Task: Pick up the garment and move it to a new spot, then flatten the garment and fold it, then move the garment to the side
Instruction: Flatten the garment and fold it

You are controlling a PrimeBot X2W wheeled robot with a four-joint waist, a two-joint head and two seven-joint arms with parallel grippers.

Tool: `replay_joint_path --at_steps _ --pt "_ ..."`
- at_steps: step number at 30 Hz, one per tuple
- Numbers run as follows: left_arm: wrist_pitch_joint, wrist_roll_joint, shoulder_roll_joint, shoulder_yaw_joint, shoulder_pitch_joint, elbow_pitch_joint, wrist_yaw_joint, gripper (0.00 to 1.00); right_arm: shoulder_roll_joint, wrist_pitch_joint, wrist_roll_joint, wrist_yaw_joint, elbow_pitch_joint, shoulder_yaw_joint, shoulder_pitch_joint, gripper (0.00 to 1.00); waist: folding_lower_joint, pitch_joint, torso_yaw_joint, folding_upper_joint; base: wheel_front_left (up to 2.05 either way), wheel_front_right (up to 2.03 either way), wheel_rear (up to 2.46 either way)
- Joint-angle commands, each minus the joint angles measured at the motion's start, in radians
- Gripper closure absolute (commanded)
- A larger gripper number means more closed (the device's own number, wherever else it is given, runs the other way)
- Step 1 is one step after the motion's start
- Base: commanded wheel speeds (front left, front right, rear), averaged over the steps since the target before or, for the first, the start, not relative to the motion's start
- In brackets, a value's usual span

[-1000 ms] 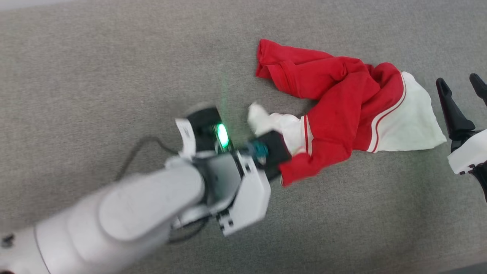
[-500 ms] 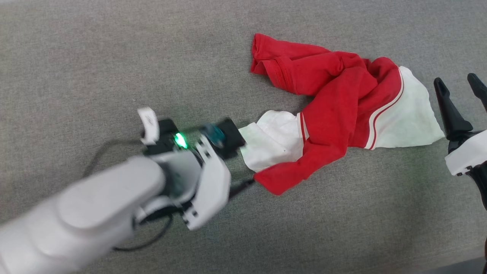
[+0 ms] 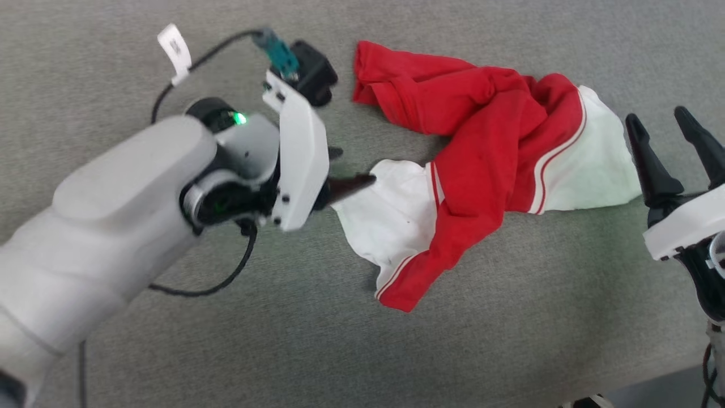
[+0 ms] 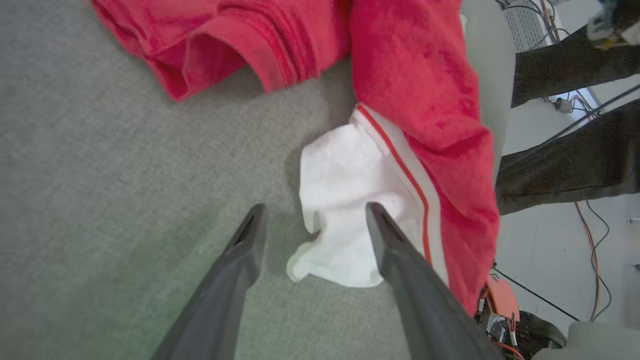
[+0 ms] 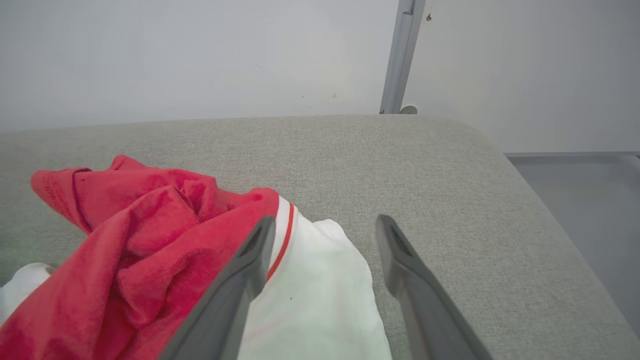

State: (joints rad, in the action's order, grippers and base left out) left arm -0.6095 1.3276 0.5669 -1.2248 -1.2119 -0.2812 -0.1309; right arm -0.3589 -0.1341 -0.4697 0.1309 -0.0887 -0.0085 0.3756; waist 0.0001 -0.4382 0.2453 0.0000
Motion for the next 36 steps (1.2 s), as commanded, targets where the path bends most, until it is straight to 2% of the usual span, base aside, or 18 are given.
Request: replay_joint_path --at_steps 1,6,12,13,15,16,21,29,32,36 --pt "-0.008 0.012 -0.015 -0.001 -0.008 -0.025 0.001 0.0 0.003 0.006 -0.006 0.0 0.0 -0.001 0.009 0.0 -0.0001 -0.013 0.015 0.0 0.0 0.0 0.0" --pt "-0.041 0.052 -0.081 -0.008 -0.031 -0.157 0.001 0.0 0.014 0.023 -0.008 0.0 -0.011 0.014 0.026 0.0 -0.0001 -0.033 0.049 0.0 0.0 0.0 0.0" --pt "-0.102 0.105 -0.119 -0.028 0.005 -0.212 0.001 0.0 0.025 0.041 -0.012 0.0 -0.034 0.028 0.03 0.0 -0.0001 -0.041 0.075 0.0 0.0 0.0 0.0" --pt "-0.108 0.102 -0.122 -0.033 0.01 -0.206 0.001 0.25 0.024 0.044 -0.013 0.0 -0.036 0.028 0.029 0.0 -0.0001 -0.041 0.076 0.0 0.0 0.0 0.0" --pt "-0.093 0.102 -0.126 -0.034 0.017 -0.202 0.001 0.89 0.023 0.049 -0.014 0.0 -0.042 0.025 0.03 0.0 -0.0001 -0.041 0.074 0.0 0.0 0.0 0.0" --pt "-0.084 0.108 -0.13 -0.032 0.019 -0.206 0.001 1.0 0.021 0.049 -0.012 0.0 -0.044 0.02 0.028 0.0 -0.0001 -0.038 0.068 0.0 0.0 0.0 0.0" --pt "-0.009 0.105 -0.105 -0.014 -0.002 -0.21 0.001 1.0 0.012 0.044 0.0 0.0 -0.04 0.013 0.019 0.0 -0.0001 -0.016 0.027 0.0 0.0 0.0 0.0" --pt "0.099 0.141 0.068 0.04 0.016 -0.223 0.001 1.0 -0.006 0.018 0.011 0.0 -0.014 -0.009 -0.007 0.0 -0.0001 0.03 -0.058 0.0 0.0 0.0 0.0" --pt "0.126 0.112 0.129 0.039 0.016 -0.257 0.001 1.0 -0.011 0.004 0.015 0.0 -0.001 -0.018 -0.018 0.0 -0.0001 0.033 -0.082 0.0 0.0 0.0 0.0" --pt "0.158 0.065 0.179 0.028 0.011 -0.33 0.001 1.0 -0.017 -0.016 0.02 0.0 0.017 -0.02 -0.017 0.0 -0.0001 0.033 -0.098 0.0 0.0 0.0 0.0"
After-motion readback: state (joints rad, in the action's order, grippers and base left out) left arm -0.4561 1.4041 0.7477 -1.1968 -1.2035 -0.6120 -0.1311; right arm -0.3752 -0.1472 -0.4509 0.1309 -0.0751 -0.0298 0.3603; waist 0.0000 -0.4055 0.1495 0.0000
